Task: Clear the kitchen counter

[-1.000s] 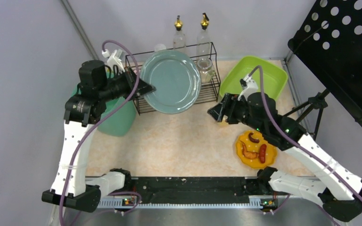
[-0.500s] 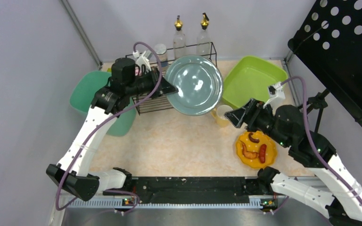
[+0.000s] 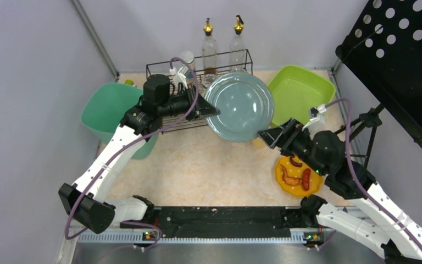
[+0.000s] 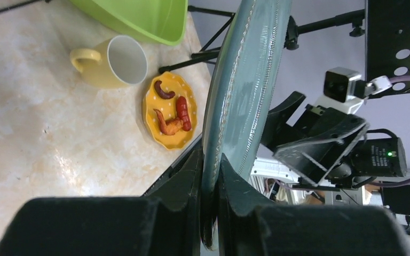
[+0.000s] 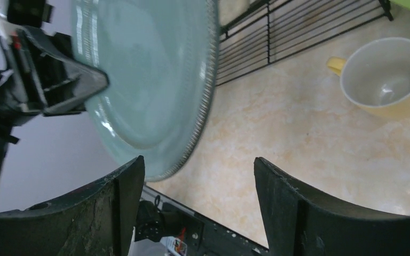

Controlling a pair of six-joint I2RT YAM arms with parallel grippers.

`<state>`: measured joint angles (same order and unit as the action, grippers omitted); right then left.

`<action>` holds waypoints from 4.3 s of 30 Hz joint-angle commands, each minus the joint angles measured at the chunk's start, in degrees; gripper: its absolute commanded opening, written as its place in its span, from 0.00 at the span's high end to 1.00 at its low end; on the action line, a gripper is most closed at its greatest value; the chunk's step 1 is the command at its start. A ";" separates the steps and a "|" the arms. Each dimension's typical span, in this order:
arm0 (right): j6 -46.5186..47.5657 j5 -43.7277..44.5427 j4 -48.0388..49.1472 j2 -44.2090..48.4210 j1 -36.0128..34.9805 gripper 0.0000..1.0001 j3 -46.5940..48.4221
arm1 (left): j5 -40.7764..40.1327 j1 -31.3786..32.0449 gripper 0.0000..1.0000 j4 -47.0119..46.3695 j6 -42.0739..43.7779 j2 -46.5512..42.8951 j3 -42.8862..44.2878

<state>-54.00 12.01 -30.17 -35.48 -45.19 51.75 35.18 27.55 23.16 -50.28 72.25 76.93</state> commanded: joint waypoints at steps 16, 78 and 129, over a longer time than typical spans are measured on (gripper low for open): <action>-2.17 -1.82 15.88 -2.92 0.47 0.28 -2.85 | 7.36 0.66 1.00 -14.09 -5.22 -5.53 -3.48; -12.01 61.98 23.04 -15.32 1.59 1.00 -1.22 | -2.57 0.72 0.01 2.07 11.72 -14.56 -13.53; -45.74 36.15 26.98 -74.39 37.10 0.98 20.13 | -5.18 0.66 0.01 10.24 13.72 -16.62 -14.39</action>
<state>-98.56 47.22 -7.92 -107.72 -9.87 66.52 30.33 28.40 34.89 -37.50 54.52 62.48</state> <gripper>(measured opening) 0.075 0.990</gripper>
